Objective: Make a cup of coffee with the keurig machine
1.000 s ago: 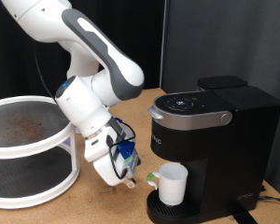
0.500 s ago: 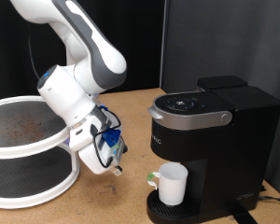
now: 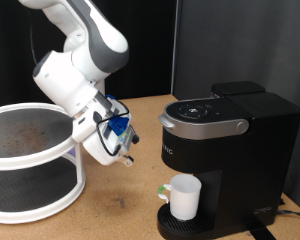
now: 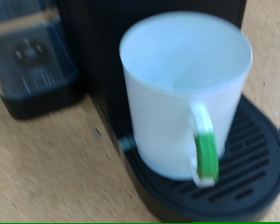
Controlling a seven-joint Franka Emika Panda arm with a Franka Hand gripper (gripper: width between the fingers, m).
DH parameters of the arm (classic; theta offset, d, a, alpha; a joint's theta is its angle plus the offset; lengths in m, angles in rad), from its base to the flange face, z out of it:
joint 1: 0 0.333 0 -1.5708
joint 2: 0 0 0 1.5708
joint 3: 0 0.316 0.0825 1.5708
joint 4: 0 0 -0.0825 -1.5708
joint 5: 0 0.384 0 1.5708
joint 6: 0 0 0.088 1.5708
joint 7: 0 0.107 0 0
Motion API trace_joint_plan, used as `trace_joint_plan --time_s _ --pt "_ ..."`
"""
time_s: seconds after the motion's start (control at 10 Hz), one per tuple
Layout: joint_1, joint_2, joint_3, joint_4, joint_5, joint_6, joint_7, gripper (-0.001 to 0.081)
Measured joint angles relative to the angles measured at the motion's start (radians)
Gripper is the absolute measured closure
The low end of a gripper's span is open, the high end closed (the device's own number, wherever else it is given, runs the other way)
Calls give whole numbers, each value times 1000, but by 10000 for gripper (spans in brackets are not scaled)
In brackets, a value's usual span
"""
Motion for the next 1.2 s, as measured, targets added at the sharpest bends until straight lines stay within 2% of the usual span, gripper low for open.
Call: trace_joint_plan --time_s 0.1,0.2,0.4,0.6,0.9,1.2 --pt "-92 -2 78 0 -14 -64 30 -1" --pt "-168 -11 141 2 -26 -122 55 -1" --pt "-279 -75 214 3 -33 -214 85 -1" --pt "-283 -64 232 4 -45 -195 85 -1" --pt "-357 -97 375 18 -53 -220 175 -1" --pt "-405 -177 469 38 -53 -272 250 -1"
